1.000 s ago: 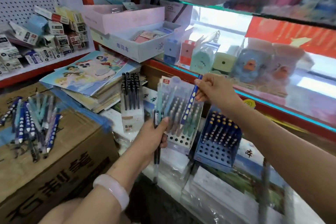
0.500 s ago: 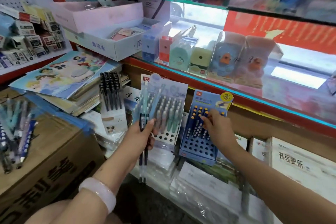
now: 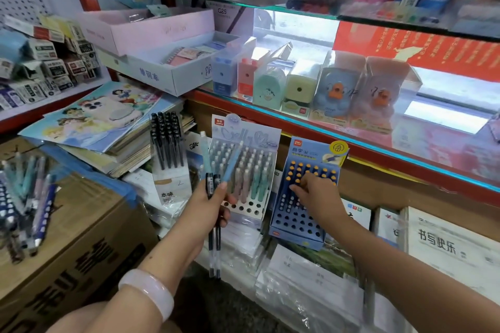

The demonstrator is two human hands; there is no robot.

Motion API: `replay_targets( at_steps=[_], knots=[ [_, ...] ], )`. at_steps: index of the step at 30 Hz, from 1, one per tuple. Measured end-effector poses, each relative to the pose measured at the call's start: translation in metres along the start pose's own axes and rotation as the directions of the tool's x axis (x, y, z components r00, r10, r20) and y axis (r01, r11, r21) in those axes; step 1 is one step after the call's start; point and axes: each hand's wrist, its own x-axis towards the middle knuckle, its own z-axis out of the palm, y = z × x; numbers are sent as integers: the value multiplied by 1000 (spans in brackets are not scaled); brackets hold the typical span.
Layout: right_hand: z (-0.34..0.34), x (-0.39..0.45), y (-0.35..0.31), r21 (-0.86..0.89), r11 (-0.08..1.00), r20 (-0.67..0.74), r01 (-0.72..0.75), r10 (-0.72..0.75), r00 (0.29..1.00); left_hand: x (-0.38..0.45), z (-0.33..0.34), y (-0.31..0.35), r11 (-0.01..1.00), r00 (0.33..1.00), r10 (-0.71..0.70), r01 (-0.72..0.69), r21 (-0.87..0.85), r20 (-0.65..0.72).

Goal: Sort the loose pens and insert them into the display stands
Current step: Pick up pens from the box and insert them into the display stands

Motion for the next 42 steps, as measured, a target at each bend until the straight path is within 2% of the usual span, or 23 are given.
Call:
replay_targets(
  at_steps=[2,4,7,10,14,17,19,21,23,25,28,38,42],
  knots=[
    [-14,0,-10,41,999,-85,16,-13,996,-1,-1,2,1000,1000,-6,6,-30,3],
    [-26,3,-27,161,984,-140,77,-54,989,-2,-2,2,999,1000,-9,9,-48,6],
    [-33,7,-59,449,886,-33,115,-112,993,-6,-2,3,999,1000,4,-2,-45,27],
    [-33,8,-84,743,668,126,-39,-81,989,-9,-5,4,999,999,26,-24,-45,37],
    [-31,13,-97,855,480,255,-199,-53,966,-8,-11,3,998,1000,16,-15,-57,27],
    [-31,16,-101,895,400,252,-199,-84,964,-7,-16,2,996,1000,-9,9,-90,-3],
    [-32,20,-102,919,362,201,-159,-83,976,-3,-22,1,999,995,-16,11,-54,-102],
    [-32,26,-104,909,405,120,-93,-41,992,1,-32,0,1000,967,-9,1,-30,-253],
    [-29,30,-106,824,567,10,7,-28,1000,4,-42,1,997,930,-24,-7,-82,-367],
    [-21,29,-110,702,704,-77,107,-74,994,5,-49,1,995,902,-28,-16,-99,-431],
    [-4,26,-118,533,819,-107,211,-182,977,6,-55,-1,999,884,4,-22,-33,-468],
    [35,31,-134,345,911,-24,227,-233,972,6,-68,-9,1000,902,19,-16,11,-431],
    [49,32,-134,254,941,52,224,-244,968,4,-71,-8,999,918,37,-25,36,-395]
  ],
)
